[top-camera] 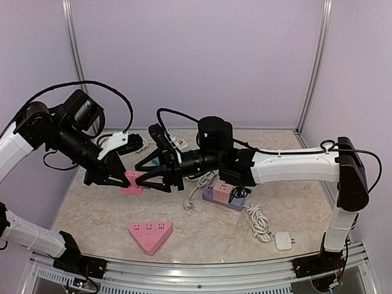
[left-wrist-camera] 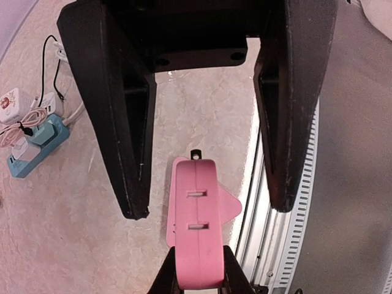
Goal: Insert the plug
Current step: Adjust the plug.
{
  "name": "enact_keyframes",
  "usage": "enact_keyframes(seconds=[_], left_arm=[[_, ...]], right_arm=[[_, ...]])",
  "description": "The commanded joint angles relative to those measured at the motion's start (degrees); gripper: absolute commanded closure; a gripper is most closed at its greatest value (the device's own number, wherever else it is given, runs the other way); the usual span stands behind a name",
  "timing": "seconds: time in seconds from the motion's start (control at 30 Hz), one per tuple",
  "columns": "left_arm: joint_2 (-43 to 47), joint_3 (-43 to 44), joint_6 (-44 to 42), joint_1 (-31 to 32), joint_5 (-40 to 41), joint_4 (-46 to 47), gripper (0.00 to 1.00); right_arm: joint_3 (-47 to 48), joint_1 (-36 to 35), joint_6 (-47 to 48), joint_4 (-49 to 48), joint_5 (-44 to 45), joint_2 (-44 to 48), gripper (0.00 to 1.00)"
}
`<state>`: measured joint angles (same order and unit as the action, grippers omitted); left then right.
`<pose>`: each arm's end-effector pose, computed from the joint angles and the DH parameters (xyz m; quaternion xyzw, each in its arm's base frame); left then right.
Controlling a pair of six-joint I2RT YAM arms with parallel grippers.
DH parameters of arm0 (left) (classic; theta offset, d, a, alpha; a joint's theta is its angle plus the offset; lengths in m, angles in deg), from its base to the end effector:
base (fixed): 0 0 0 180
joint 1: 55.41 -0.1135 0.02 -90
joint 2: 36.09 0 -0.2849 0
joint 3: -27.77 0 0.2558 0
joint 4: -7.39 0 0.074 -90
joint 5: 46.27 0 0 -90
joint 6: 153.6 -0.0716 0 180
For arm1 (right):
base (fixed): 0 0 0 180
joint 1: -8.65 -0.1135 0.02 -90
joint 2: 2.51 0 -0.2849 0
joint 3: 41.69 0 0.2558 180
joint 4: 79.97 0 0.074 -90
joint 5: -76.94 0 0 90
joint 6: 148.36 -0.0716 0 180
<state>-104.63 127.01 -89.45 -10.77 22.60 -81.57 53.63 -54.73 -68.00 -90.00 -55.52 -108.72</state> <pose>0.1311 -0.1658 0.3895 0.5866 0.7433 -0.2179 0.2364 0.1708 0.4486 0.3368 -0.5268 0.4775 0.5965 0.3723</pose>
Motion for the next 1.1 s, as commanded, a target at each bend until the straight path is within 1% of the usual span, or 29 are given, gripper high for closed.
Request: enact_keyframes(seconds=[0.0,0.07,0.17,0.23,0.33,0.43,0.47,0.5,0.53,0.57,0.6,0.67,0.7,0.73,0.77,0.8,0.83,0.9,1.0,1.07], left_arm=[[-0.27,1.69,-0.25,-0.52,-0.92,1.06,1.0],[-0.05,1.54,-0.48,-0.5,-1.43,0.95,1.0],[-0.02,1.62,-0.51,-0.52,-1.31,1.02,1.0],[-0.04,1.8,-0.61,-0.51,-1.35,1.05,1.0],[-0.02,2.11,-0.51,-0.51,-1.54,1.17,1.0],[-0.18,1.96,-0.54,-0.52,-1.62,1.3,1.0],[-0.06,1.7,-0.53,-0.52,-1.64,1.57,1.0],[0.14,1.34,-0.34,-0.52,-1.27,2.24,1.0],[0.3,0.96,0.12,-0.52,-0.36,3.04,0.8],[0.67,0.71,0.65,-0.57,1.27,3.92,0.57],[1.61,0.56,0.22,-0.83,2.34,4.48,0.45],[4.99,-1.17,-3.31,-2.27,1.18,7.74,0.36],[7.36,-3.21,-4.81,-3.19,-0.19,11.03,0.28],[12.29,-6.35,-5.79,-3.93,-1.42,15.78,0.17],[16.37,-9.55,-5.61,-4.25,-2.24,20.44,0.11],[19.3,-13.21,-4.61,-4.23,-2.94,25.53,0.07],[23.25,-16.4,-2.99,-4.23,-3.58,29.8,0.06],[26.9,-21.29,0.43,-3.94,-5.22,35.32,0.06],[28.12,-23.26,4.13,-2.24,-6.42,38.4,0.07],[27.53,-23.44,5.3,-1.1,-5.31,40.99,0.1]], right_arm=[[0.16,-0.57,1.55,2.68,2.57,-0.75,0.45],[0.26,-0.57,2.0,3.75,3.5,-0.88,0.46],[1.24,-0.52,1.69,5.08,3.66,-1.54,0.52],[1.59,-0.63,1.76,5.21,3.61,-1.8,0.62],[1.82,-0.63,2.16,5.8,3.27,-1.54,0.74],[1.51,-0.84,2.19,5.34,2.27,-1.01,0.97],[1.37,-0.87,1.91,4.9,2.21,-0.75,1.0],[1.08,-0.92,1.3,3.99,2.3,-0.42,1.0],[0.62,-0.93,0.57,2.99,2.53,0.05,1.0],[0.34,-0.91,0.09,2.09,3.09,0.59,1.0],[0.17,-0.89,-0.2,1.53,4.12,1.22,1.0],[-0.54,-1.02,-0.49,0.57,8.08,2.96,1.0],[-1.68,-1.32,-0.73,-1.12,10.35,4.25,1.0],[-3.39,-1.76,-0.72,-4.38,12.08,5.52,1.0],[-5.48,-2.48,-0.68,-8.2,14.26,6.7,1.0],[-7.3,-3.28,-0.15,-11.99,15.83,7.72,1.0],[-9.01,-4.16,0.67,-15.38,17.66,8.37,1.0],[-11.16,-5.88,2.29,-21.13,20.84,9.33,1.0],[-13.28,-7.27,1.89,-30.67,21.02,9.18,1.0],[-13.2,-7.82,1.79,-33.87,21.12,8.08,1.0]])
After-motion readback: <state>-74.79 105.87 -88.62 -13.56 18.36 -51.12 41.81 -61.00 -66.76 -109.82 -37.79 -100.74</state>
